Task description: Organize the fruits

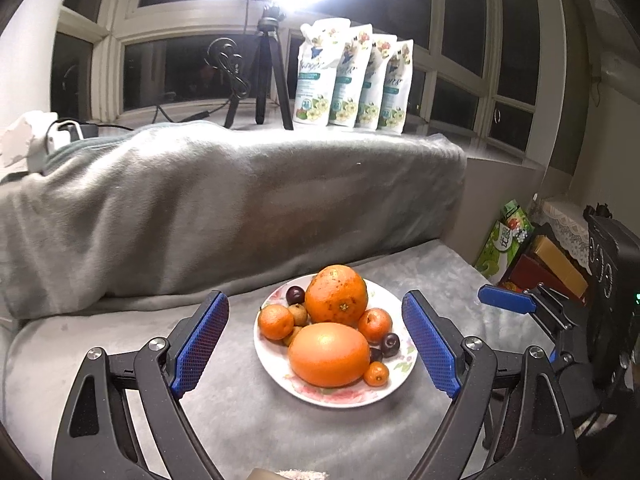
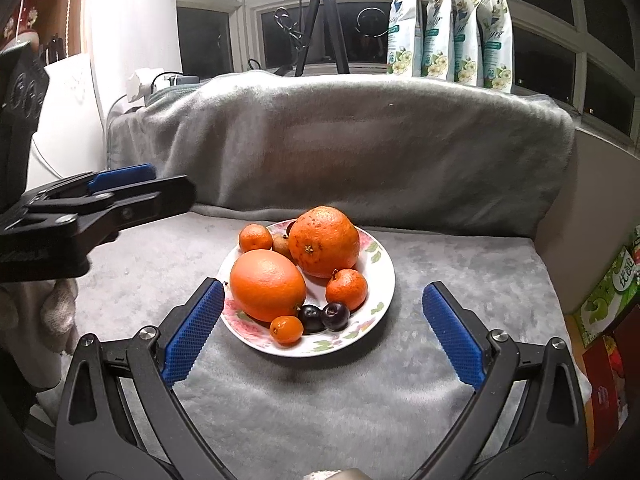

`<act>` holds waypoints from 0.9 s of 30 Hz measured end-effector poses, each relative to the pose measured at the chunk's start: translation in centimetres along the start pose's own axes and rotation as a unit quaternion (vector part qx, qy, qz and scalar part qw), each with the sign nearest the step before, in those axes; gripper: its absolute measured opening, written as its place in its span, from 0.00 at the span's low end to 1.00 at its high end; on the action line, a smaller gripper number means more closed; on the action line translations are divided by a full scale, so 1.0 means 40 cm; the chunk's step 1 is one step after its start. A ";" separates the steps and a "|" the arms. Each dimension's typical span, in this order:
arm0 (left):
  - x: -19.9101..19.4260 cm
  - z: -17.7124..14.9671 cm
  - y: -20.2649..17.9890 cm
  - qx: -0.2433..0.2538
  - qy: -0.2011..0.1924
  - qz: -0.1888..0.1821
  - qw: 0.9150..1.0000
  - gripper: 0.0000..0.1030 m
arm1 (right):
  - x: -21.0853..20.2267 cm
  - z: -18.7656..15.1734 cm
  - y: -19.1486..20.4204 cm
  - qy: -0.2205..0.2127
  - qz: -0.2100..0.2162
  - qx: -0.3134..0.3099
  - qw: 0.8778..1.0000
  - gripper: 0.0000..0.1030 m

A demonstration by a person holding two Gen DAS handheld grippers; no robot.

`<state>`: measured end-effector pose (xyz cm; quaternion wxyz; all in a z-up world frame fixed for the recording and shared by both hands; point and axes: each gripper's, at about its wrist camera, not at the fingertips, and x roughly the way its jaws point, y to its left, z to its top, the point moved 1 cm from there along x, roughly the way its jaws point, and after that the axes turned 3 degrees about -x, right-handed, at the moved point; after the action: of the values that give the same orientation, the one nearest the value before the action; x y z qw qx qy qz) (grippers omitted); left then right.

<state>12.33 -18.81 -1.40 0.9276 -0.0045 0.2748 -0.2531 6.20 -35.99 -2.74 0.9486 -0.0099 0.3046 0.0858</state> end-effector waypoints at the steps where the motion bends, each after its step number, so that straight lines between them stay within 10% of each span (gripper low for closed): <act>1: -0.009 -0.003 0.000 0.000 -0.002 0.001 1.000 0.86 | -0.004 -0.001 0.001 -0.001 -0.001 0.000 1.000 0.98; 27: -0.130 -0.106 0.023 -0.022 0.002 0.035 0.999 0.86 | -0.104 -0.008 -0.005 -0.026 -0.095 0.043 0.994 1.00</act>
<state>6.83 -14.98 -2.49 0.9352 -0.0150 0.2818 -0.2140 2.73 -36.87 -0.61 0.9596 0.0040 0.2808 -0.0172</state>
